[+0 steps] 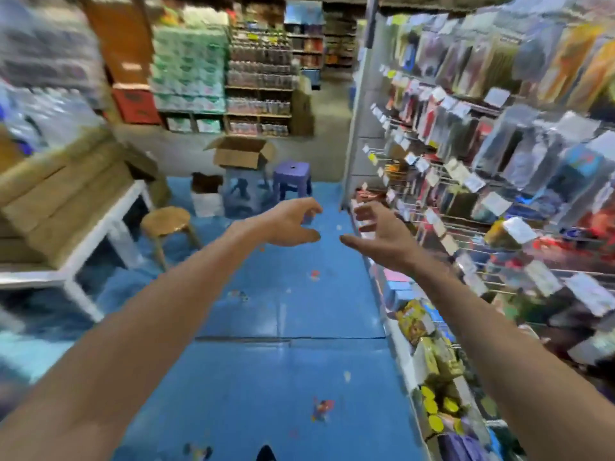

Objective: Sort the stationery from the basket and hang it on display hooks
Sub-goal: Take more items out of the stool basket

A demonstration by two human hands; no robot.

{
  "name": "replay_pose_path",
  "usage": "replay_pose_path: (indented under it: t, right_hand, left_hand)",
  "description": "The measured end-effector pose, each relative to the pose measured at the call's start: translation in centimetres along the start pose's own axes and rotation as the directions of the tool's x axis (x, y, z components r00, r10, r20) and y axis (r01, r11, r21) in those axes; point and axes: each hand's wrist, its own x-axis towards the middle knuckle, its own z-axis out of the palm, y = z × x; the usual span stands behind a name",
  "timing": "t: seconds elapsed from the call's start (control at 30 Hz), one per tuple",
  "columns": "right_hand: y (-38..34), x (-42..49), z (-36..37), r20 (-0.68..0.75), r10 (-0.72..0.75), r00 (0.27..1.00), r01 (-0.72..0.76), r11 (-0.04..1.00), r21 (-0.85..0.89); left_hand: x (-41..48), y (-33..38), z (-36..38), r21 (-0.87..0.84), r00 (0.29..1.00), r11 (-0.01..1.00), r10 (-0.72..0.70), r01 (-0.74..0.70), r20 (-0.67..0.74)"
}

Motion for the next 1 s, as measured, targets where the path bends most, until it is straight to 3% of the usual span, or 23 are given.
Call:
replay_pose_path:
  t: [0.13, 0.27, 0.33, 0.5, 0.6, 0.8, 1.0]
  right_hand:
    - [-7.5, 3.3, 10.4, 0.203, -0.148, 0.968, 0.139, 0.989, 0.055]
    - [-16.4, 4.9, 20.6, 0.377, -0.278, 0.884, 0.244, 0.960, 0.136]
    - [-21.0, 5.2, 25.6, 0.421, -0.345, 0.839, 0.293, 0.938, 0.184]
    - [-33.1, 4.5, 36.7, 0.517, -0.473, 0.714, 0.395, 0.881, 0.261]
    - [-39.7, 3.9, 42.4, 0.560, -0.543, 0.625, 0.447, 0.838, 0.313]
    - [-49.2, 1.7, 52.4, 0.621, -0.576, 0.532, 0.414, 0.817, 0.403]
    - [-54.7, 2.4, 61.8, 0.697, -0.559, 0.449, 0.371, 0.826, 0.423]
  left_hand:
    - [-11.4, -9.2, -4.6, 0.008, 0.960, 0.963, -0.268, 0.269, -0.076]
    - [-22.9, -16.1, -9.1, -0.051, 0.876, 0.893, -0.449, 0.447, -0.176]
    - [-27.8, -19.6, -11.2, -0.059, 0.825, 0.856, -0.512, 0.514, -0.238]
    - [-40.0, -26.7, -15.9, -0.104, 0.643, 0.670, -0.738, 0.735, -0.203]
    - [-46.8, -30.5, -18.3, -0.182, 0.534, 0.574, -0.814, 0.798, -0.227]
    - [-57.1, -35.8, -21.9, -0.357, 0.301, 0.367, -0.926, 0.859, -0.228]
    - [-62.6, -42.8, -22.0, -0.650, 0.168, 0.316, -0.945, 0.691, -0.281]
